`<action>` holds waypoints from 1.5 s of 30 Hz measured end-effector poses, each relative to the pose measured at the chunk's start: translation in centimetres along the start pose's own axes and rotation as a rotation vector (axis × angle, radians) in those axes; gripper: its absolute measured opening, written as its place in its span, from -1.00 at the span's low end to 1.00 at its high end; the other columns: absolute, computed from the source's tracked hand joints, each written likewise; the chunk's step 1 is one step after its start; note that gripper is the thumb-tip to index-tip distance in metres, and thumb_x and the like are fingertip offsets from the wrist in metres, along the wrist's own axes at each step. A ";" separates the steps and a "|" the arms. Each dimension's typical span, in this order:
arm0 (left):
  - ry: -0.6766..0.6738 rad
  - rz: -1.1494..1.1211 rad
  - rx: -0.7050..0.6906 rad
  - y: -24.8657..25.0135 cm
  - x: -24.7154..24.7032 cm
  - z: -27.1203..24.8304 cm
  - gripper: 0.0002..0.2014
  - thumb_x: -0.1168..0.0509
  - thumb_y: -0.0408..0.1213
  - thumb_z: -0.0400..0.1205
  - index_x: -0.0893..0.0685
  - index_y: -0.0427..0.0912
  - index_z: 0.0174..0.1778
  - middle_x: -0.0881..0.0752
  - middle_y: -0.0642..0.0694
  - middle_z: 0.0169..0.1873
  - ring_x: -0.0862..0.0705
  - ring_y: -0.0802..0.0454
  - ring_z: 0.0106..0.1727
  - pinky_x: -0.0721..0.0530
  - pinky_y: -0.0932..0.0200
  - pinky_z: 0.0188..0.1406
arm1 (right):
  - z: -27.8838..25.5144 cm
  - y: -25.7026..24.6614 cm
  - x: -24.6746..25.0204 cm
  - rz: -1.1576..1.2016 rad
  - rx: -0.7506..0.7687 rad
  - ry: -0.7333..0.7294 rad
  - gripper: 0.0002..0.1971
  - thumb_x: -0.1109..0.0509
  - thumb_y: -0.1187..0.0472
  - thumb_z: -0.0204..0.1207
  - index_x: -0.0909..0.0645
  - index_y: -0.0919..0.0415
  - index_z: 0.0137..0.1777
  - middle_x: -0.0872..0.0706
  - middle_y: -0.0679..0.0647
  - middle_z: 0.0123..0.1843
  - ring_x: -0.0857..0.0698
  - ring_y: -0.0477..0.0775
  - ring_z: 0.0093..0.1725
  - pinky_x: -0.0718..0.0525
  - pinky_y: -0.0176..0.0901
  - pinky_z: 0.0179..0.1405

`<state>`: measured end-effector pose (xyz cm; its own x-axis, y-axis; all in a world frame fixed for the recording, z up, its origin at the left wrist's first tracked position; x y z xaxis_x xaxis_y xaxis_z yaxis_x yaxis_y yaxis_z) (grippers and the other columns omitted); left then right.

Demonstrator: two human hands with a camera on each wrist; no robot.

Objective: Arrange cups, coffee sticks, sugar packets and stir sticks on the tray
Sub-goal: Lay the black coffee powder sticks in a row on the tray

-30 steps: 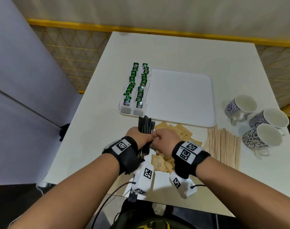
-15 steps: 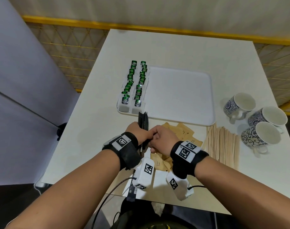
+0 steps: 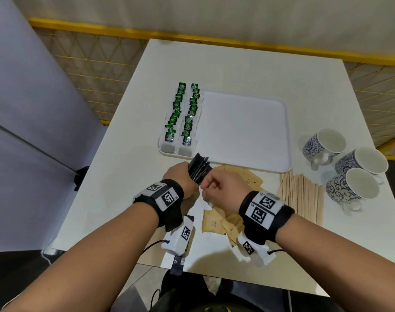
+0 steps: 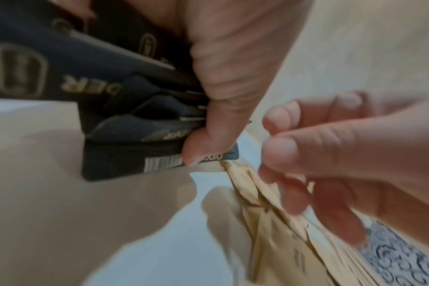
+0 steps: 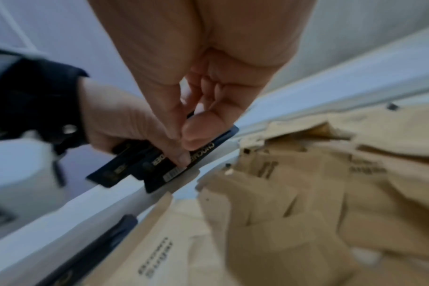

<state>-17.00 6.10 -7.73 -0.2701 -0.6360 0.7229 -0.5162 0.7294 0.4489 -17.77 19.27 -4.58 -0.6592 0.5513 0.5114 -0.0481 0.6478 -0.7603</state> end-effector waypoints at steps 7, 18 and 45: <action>0.056 -0.132 0.025 -1.6 2.7 -0.5 -0.86 -0.36 -0.41 0.45 -0.56 -0.19 -0.13 -0.63 -0.13 -0.24 -0.65 -0.12 -0.14 -0.65 0.13 -0.15 | -2.3 -3.6 -6.7 -0.674 0.355 -0.492 -0.82 -0.39 0.08 0.51 -0.63 0.11 0.05 -0.55 0.02 0.02 -0.58 0.05 -0.05 -0.56 -0.09 -0.11; 0.067 -0.331 0.083 -4.0 3.0 -0.8 -0.82 -0.40 -0.45 0.42 -0.54 -0.17 -0.19 -0.59 -0.06 -0.33 -0.62 -0.12 -0.16 -0.61 0.11 -0.15 | -1.3 -2.8 -8.7 -0.859 0.390 -0.509 -0.80 -0.48 0.11 0.41 -0.60 0.08 0.00 -0.44 0.01 0.06 -0.61 0.14 -0.07 -0.41 -0.14 -0.36; -0.200 -1.320 0.212 -1.2 5.2 0.7 -0.76 -0.49 -0.13 0.47 -0.71 -0.26 -0.21 -0.73 -0.13 -0.44 -0.67 0.03 -0.56 -0.62 0.23 -0.58 | 3.6 -3.6 5.1 -0.247 0.086 0.246 -0.89 -0.40 0.23 0.46 -0.61 -0.02 -0.23 -0.68 -0.12 -0.15 -0.67 -0.05 -0.18 -0.65 -0.16 -0.10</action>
<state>-18.37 1.69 -4.90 0.4177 -0.8649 -0.2783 -0.5897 -0.4911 0.6411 -23.69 17.85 -0.73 -0.4200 0.5006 0.7569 -0.2530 0.7364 -0.6274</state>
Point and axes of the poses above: each hand's wrist, its own z-axis towards the middle knuckle, its own x-axis out of the back of the hand, y = z × x, the point moved 7 cm from there along z, towards the middle knuckle
